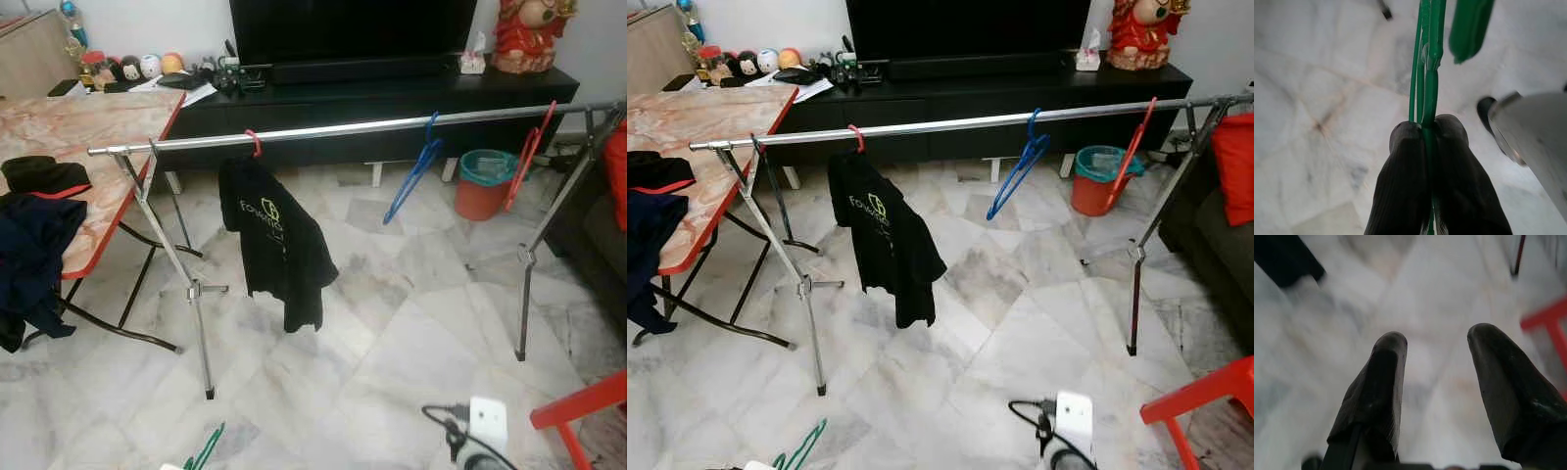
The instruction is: Hang hanger
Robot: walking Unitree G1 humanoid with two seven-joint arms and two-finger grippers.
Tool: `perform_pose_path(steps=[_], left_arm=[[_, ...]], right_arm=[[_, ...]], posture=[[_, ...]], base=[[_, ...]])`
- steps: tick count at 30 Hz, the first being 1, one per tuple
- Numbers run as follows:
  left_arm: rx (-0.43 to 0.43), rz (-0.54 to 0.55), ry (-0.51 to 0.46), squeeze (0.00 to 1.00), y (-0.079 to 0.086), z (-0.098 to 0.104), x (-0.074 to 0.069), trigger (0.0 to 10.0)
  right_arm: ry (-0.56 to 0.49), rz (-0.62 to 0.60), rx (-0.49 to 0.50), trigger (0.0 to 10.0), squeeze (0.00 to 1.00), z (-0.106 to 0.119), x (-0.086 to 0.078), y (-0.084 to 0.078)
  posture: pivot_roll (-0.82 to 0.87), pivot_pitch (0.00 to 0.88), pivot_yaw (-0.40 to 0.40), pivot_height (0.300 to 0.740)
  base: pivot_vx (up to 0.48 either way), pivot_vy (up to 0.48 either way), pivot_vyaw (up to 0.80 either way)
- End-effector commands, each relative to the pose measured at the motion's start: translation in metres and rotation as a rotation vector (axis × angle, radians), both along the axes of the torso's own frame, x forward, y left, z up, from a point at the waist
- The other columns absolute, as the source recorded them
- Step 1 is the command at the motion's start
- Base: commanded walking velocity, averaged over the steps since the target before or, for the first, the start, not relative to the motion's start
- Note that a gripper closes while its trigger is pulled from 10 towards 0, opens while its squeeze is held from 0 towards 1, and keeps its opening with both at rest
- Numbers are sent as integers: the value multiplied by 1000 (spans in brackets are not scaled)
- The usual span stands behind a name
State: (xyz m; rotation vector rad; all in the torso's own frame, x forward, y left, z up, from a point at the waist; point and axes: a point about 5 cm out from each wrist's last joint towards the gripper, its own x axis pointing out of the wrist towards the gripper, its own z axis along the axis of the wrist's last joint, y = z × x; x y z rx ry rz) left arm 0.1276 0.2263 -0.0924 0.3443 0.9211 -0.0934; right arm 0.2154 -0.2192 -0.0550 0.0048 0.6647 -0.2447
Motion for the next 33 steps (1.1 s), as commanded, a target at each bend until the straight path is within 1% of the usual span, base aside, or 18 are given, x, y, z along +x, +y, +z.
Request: perform_pose_path(steps=[1,2,5,6,7,8,12,16,17,20,21,24,25,26,27,29,31,33], left_arm=[[34,-27,-16,0,5,1,-2,10000],[46,-58,-46,0,4,3,1,10000],[67,-112,-75,0,2,6,4,10000],[87,-149,-89,0,1,6,5,10000],[87,-149,-89,0,1,6,5,10000],[128,-202,-113,0,0,8,7,10000],[171,-253,-133,0,-1,9,9,10000],[182,-283,-139,0,-1,10,9,10000],[179,-304,-145,0,-2,10,10,10000],[177,-308,-154,0,-3,11,10,10000],[185,-318,-164,0,-3,11,11,10000],[191,-332,-178,0,-4,12,11,10000],[171,-347,-295,0,-14,36,71,10000],[153,-360,-381,0,-23,59,113,10000],[132,-376,-487,0,-36,96,160,10000],[141,-372,-496,0,-36,99,165,10000],[158,-364,-495,0,-34,100,165,10000],[231,-349,-462,0,-28,96,164,10000]], right_arm=[[-59,2,-14,10000,0,9,11,-2],[-113,8,-30,10000,0,18,21,-5],[-156,35,-53,10000,0,27,31,-6],[-176,60,-67,10000,0,31,35,-6],[-176,60,-67,10000,0,31,35,-6],[-208,92,-93,10000,0,37,41,-5],[-242,109,-108,10000,0,41,42,-4],[-257,110,-111,10000,0,42,42,-4],[-285,120,-102,10000,0,45,43,-3],[-315,142,-97,10000,0,49,47,-1],[-335,169,-106,10000,0,53,50,0],[-352,196,-118,10000,0,57,52,1],[-356,192,-118,10000,0,58,53,1],[-358,189,-117,10000,0,59,54,1],[-360,185,-117,10000,0,60,55,1],[-361,183,-116,10000,0,61,55,1],[-362,181,-114,10000,0,61,56,1],[-363,181,-115,10000,0,61,56,1]], posture=[[-205,0,48,740],[-210,0,50,740],[-211,0,50,740],[-210,0,49,740],[-210,0,49,740],[-212,0,50,740],[-211,0,52,740],[-212,0,52,740],[-210,0,54,740],[-214,0,56,740],[-214,0,56,740],[-214,0,56,740],[-214,0,56,740],[-212,0,56,740],[-212,0,56,740],[-210,0,56,740],[-211,0,55,740],[-212,0,56,740]], base=[[0,0,0],[0,0,0],[0,0,0],[0,0,0],[0,0,0],[0,0,0],[0,0,0],[0,0,0],[0,0,0],[0,0,0],[0,0,0],[0,0,0],[0,0,0],[0,0,0],[0,0,0],[0,0,0],[0,0,0],[0,0,0]])
